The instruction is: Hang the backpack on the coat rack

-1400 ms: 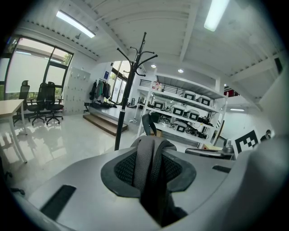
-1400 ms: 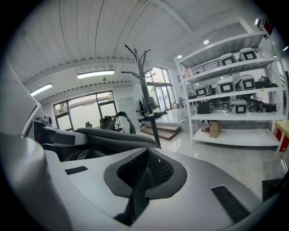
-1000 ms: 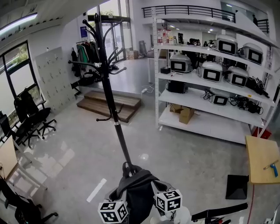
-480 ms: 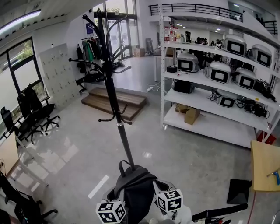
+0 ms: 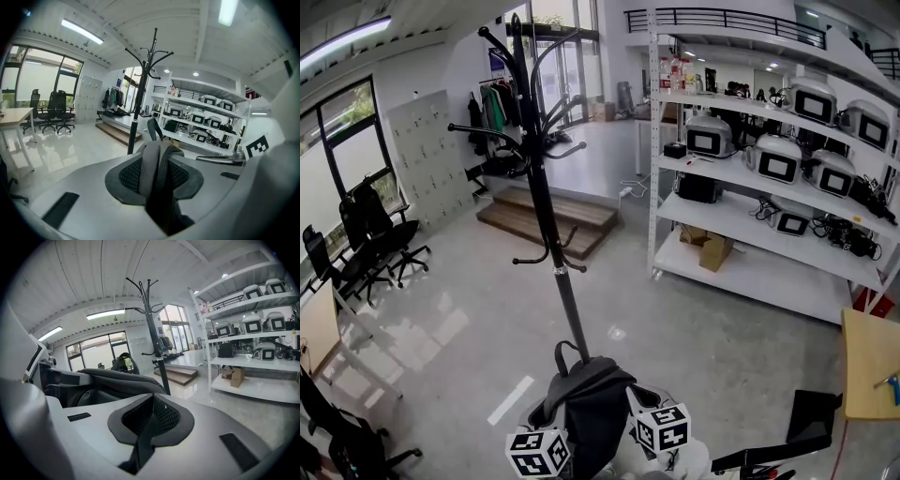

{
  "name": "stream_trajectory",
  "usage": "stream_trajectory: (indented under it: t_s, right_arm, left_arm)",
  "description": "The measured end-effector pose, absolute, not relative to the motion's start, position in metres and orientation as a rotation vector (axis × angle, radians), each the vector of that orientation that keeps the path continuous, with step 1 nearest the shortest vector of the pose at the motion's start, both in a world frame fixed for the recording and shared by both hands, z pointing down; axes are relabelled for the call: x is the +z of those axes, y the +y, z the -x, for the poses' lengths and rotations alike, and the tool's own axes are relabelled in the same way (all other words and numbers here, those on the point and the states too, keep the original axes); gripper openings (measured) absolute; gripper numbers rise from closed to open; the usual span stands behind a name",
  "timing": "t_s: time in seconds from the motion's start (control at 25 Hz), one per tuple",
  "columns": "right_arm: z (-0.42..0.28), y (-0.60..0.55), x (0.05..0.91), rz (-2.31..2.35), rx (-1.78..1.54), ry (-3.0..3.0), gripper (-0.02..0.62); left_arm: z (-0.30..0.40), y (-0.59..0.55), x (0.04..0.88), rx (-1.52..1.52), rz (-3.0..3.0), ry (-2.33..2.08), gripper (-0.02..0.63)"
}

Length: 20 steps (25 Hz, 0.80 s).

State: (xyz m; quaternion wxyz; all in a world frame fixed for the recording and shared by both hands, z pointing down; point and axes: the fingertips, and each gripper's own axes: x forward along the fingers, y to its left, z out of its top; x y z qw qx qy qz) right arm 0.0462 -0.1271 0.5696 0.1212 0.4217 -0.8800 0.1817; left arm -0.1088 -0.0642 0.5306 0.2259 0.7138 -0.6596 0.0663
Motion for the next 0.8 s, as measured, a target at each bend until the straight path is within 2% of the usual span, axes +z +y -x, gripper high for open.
stream_trajectory:
  t_s: [0.8]
  right_arm:
    - [-0.009, -0.205, 0.569, -1.243, 0.527, -2.563, 0.014]
  left_arm:
    - [0.143, -0.143, 0.53, 0.193, -1.991, -1.783, 0.092]
